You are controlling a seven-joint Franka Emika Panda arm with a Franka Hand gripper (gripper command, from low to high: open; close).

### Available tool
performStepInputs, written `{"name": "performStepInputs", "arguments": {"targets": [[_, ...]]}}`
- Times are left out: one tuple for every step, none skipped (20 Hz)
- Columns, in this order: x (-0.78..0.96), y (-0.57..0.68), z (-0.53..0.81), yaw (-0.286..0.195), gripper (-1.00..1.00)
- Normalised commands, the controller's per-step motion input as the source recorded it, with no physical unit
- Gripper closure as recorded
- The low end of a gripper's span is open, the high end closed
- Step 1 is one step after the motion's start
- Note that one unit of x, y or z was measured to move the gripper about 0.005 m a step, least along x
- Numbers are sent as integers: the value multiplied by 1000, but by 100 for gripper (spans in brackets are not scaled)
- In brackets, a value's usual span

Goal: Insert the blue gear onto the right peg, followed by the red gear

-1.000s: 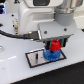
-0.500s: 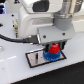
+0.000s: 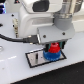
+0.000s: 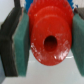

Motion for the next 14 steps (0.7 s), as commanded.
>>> {"name": "performStepInputs", "arguments": {"targets": [[255,-64,-82,0,100],[277,-188,-248,0,100],[264,-46,-23,0,100],[287,-100,-68,0,100],[294,-95,-60,0,100],[295,-74,-78,0,100],[279,-90,-75,0,100],[253,-111,-151,0,100],[243,-101,-152,0,100],[253,-50,-73,0,100],[268,-29,-70,0,100],[246,-39,-61,0,100],[261,-51,-233,0,100],[254,-40,-158,0,100]]}}
